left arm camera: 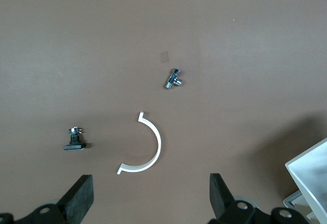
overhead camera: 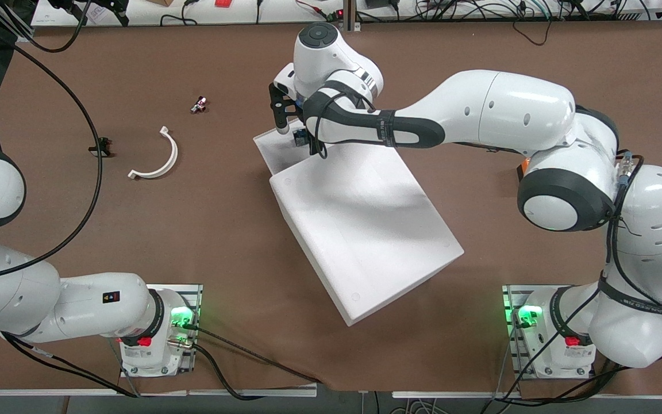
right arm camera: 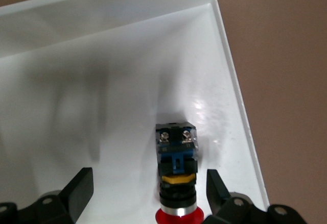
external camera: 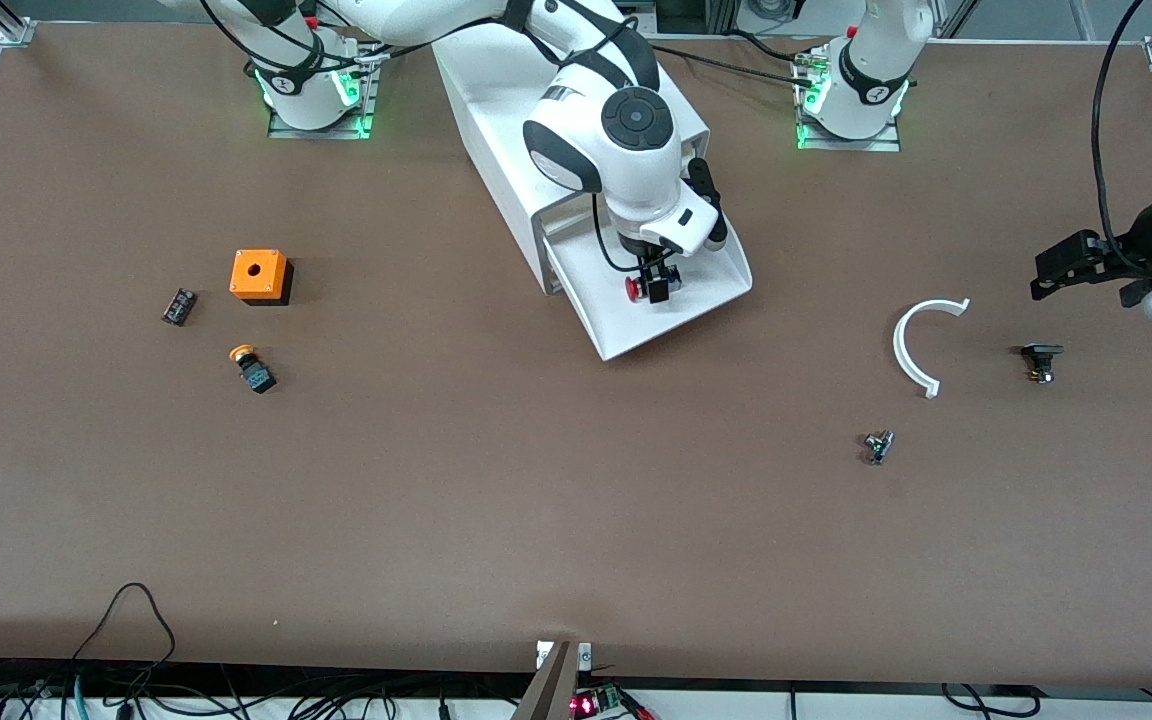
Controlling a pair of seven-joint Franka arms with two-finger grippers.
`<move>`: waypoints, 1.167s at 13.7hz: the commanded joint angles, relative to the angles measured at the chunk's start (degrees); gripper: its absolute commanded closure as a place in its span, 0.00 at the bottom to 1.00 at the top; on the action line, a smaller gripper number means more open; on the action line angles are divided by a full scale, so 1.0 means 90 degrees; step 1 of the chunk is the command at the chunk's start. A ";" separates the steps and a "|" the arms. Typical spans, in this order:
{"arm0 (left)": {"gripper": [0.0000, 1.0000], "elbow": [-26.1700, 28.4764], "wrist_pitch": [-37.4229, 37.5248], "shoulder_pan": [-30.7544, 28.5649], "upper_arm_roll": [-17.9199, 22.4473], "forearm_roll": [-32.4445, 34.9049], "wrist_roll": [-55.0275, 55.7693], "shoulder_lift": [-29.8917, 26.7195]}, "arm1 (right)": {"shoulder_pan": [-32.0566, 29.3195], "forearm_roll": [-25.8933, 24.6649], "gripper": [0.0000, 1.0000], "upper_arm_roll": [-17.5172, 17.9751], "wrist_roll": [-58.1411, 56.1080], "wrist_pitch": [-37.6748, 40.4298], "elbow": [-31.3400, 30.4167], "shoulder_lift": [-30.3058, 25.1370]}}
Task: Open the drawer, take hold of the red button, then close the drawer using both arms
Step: 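Lower the right gripper onto the red push button and close it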
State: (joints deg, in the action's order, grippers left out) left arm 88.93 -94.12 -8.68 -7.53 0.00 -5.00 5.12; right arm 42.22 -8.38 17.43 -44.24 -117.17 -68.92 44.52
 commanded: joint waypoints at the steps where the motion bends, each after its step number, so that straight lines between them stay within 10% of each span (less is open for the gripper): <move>1: 0.00 -0.0262 0.0165 0.0066 0.0017 0.0195 0.0067 0.0095 | 0.0171 -0.0123 0.06 0.0017 -0.0064 -0.0086 0.0256 0.0199; 16: 0.00 -0.0438 0.0107 0.0075 -0.0003 0.0195 0.0048 0.0310 | 0.0133 -0.0191 0.75 0.0026 -0.0084 -0.0175 0.0256 0.0132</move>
State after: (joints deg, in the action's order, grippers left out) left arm 87.74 -94.15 -8.57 -7.53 0.00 -5.00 6.41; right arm 43.75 -9.26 17.25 -44.26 -119.08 -68.50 45.44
